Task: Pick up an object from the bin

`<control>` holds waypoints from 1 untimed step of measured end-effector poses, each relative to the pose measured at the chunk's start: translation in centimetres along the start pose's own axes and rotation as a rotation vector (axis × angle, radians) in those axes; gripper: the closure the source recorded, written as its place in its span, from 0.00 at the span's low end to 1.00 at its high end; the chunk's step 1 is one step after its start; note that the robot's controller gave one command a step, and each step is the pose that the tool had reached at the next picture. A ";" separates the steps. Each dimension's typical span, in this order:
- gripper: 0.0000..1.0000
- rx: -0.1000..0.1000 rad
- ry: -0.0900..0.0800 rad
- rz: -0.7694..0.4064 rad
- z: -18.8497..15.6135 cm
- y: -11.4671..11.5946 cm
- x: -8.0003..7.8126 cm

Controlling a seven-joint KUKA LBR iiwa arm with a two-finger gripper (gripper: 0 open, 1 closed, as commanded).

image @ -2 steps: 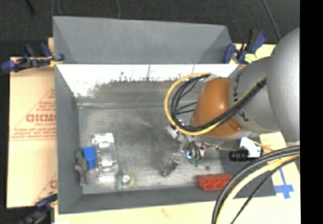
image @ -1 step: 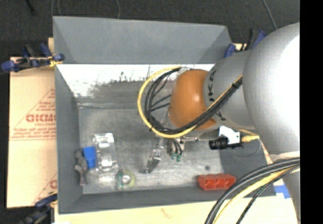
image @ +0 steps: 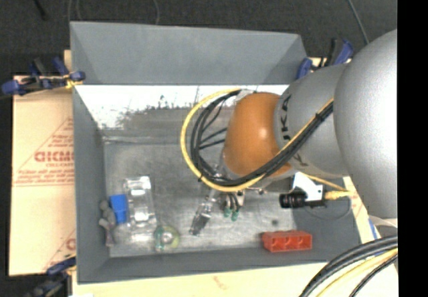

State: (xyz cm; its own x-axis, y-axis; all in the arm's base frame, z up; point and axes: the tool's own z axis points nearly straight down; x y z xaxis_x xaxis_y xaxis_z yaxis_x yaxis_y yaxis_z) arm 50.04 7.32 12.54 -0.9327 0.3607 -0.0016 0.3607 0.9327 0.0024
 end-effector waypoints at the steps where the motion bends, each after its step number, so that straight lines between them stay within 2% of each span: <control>1: 0.00 0.003 -0.006 -0.101 -0.9 -1.3 -4.4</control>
Offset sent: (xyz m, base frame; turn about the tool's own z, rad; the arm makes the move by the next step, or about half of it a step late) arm 0.0346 -0.0251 0.0079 -0.1033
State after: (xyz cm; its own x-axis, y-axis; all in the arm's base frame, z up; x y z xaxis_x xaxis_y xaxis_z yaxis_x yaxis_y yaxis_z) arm 53.72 4.53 13.44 -0.9644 0.2645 -0.0072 0.2645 0.9644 -0.0007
